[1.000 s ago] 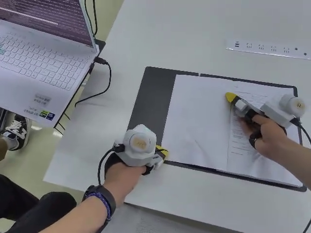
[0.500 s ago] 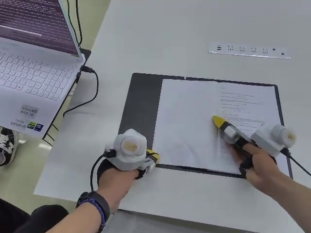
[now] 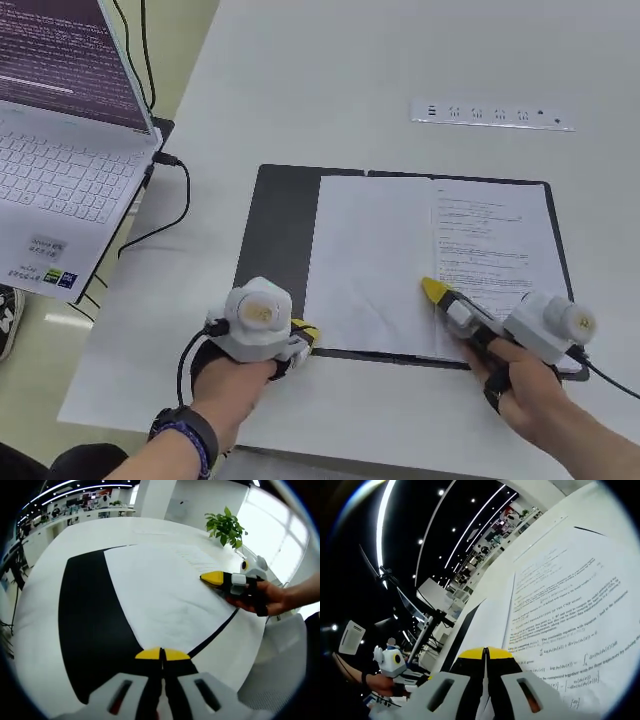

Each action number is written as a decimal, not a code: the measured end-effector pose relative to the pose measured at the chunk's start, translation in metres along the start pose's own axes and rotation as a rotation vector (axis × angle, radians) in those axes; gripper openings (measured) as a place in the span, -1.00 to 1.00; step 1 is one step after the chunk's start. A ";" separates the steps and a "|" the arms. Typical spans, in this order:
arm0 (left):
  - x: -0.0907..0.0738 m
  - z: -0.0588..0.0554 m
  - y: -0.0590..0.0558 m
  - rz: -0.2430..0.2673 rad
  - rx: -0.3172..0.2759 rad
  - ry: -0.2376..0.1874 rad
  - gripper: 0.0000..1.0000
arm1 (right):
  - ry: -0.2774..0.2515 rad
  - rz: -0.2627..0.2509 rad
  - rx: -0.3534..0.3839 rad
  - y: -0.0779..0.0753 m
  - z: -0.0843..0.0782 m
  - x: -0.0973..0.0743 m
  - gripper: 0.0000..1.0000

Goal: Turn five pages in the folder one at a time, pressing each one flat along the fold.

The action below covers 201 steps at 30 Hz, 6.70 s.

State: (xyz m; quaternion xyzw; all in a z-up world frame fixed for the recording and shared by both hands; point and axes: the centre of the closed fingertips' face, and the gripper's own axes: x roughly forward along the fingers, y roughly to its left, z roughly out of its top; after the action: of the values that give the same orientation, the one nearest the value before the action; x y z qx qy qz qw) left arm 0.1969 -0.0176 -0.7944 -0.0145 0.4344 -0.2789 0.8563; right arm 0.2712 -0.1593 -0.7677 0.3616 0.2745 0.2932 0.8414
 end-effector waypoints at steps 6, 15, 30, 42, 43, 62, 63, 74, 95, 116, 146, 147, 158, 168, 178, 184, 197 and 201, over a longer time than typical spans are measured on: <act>0.000 0.000 0.000 0.002 -0.001 -0.003 -1.00 | 0.017 -0.001 -0.005 -0.001 -0.010 -0.009 -1.00; -0.001 0.000 -0.001 -0.003 0.011 -0.005 -1.00 | 0.045 -0.004 -0.009 -0.001 -0.027 -0.023 -1.00; -0.003 -0.001 -0.001 -0.008 0.010 -0.009 -1.00 | 0.045 -0.007 0.016 0.009 -0.046 -0.040 -1.00; -0.004 -0.001 -0.001 -0.013 -0.002 -0.016 -1.00 | 0.060 -0.008 0.032 0.012 -0.055 -0.050 -1.00; -0.004 -0.001 -0.001 -0.013 -0.002 -0.016 -1.00 | 0.061 -0.006 0.036 0.013 -0.055 -0.050 -1.00; -0.004 0.001 -0.002 -0.006 -0.043 -0.011 -1.00 | 0.059 0.003 0.133 0.015 -0.056 -0.056 -1.00; -0.004 0.001 -0.003 -0.007 -0.040 -0.007 -1.00 | 0.057 0.005 0.126 0.015 -0.056 -0.057 -1.00; -0.022 0.029 -0.022 -0.041 0.003 -0.063 -0.54 | 0.013 0.016 0.004 0.026 -0.022 -0.066 -0.67; -0.071 0.075 -0.030 -0.028 0.156 -0.160 -0.26 | 0.044 -0.060 -0.387 0.038 0.037 -0.092 -0.32; -0.108 0.066 -0.034 0.031 0.200 -0.221 0.05 | 0.091 -0.134 -0.531 0.034 0.027 -0.141 0.03; -0.104 0.055 -0.047 0.043 0.178 -0.225 0.24 | 0.121 -0.170 -0.538 0.019 0.020 -0.173 0.14; -0.103 0.056 -0.048 0.042 0.179 -0.225 0.24 | 0.121 -0.173 -0.538 0.018 0.020 -0.174 0.15; -0.081 0.075 -0.080 -0.030 0.224 -0.222 0.22 | 0.107 -0.212 -0.503 0.012 0.022 -0.189 0.20; -0.050 0.100 -0.119 -0.121 0.306 -0.198 0.22 | 0.067 -0.241 -0.480 0.009 0.034 -0.202 0.20; 0.000 0.129 -0.165 -0.208 0.355 -0.173 0.23 | 0.093 -0.264 -0.471 0.001 0.031 -0.209 0.16; 0.026 0.139 -0.197 -0.260 0.389 -0.154 0.24 | 0.106 -0.261 -0.464 0.000 0.029 -0.211 0.16; 0.094 0.129 -0.247 -0.288 0.493 -0.080 0.25 | 0.126 -0.266 -0.434 -0.008 0.021 -0.223 0.15; 0.116 0.118 -0.256 -0.292 0.487 -0.042 0.26 | 0.131 -0.270 -0.429 -0.011 0.019 -0.226 0.15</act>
State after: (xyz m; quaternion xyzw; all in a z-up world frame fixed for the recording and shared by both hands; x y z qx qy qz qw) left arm 0.2209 -0.3167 -0.7380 0.1235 0.3299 -0.4949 0.7943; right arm 0.1341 -0.3309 -0.7082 0.1152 0.3058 0.2525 0.9107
